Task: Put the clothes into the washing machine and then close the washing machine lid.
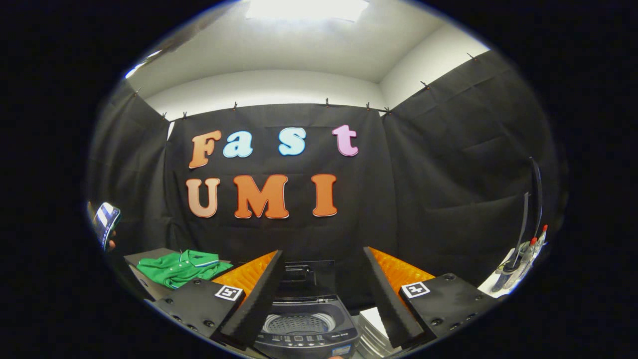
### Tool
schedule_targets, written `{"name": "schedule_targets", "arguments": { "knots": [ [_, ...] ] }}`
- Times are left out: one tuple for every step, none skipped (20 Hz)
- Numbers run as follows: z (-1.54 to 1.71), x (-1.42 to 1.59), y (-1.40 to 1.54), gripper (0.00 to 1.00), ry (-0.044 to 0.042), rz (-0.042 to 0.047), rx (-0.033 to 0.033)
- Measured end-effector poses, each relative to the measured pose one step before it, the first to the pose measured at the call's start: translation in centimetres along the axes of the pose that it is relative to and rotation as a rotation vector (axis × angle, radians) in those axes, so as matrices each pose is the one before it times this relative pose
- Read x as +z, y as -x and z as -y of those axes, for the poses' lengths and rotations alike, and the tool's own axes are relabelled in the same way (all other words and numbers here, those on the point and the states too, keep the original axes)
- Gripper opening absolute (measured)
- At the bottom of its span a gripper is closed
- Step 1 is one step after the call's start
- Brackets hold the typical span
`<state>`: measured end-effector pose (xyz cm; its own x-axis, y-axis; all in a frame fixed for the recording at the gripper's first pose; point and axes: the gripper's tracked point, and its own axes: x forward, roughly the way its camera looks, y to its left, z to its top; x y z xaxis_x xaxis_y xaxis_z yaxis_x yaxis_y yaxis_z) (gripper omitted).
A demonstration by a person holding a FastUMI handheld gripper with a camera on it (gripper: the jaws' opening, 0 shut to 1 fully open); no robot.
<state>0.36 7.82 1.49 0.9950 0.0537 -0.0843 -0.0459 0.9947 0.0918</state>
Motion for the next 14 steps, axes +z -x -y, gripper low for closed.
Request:
{"name": "schedule_targets", "arguments": {
  "knots": [
    [-1.541, 0.675, 0.104, 0.99, -0.06347, -0.00582, 0.00715],
    [-1.895, 0.43, 0.04, 0.99, -0.05919, -0.00368, 0.02267],
    [-1.765, 0.333, -0.231, 0.98, -0.04151, -0.00826, 0.0161],
    [-0.625, -0.046, -0.471, 0.98, -0.01405, -0.01323, -0.00929],
    [-0.771, -0.027, -0.546, 0.98, 0.01762, -0.0061, -0.01295],
    [-0.981, 0.441, -0.417, 0.98, 0.03777, 0.00227, -0.01406],
    [-1.215, 0.409, -0.306, 0.98, 0.03622, 0.00775, -0.01392],
    [-2.173, 0.598, 0.04, 0.98, 0.01831, 0.01075, 0.00585],
    [-2.588, 0.694, -0.056, 0.98, 0.00249, 0.00797, 0.02356],
    [-2.999, 0.445, -0.099, 0.98, 0.00077, 0.00166, 0.03338],
    [-2.601, 0.25, -0.475, 0.98, 0.00406, -0.00319, 0.02321],
    [-2.142, 0.026, -0.628, 0.98, 0.00467, -0.01118, 0.01603],
    [-2.522, -0.221, -0.631, 0.98, -0.00193, -0.01088, 0.0277],
    [-2.788, -0.154, -0.862, 0.98, -0.00702, -0.01008, 0.03297]
  ]
}}
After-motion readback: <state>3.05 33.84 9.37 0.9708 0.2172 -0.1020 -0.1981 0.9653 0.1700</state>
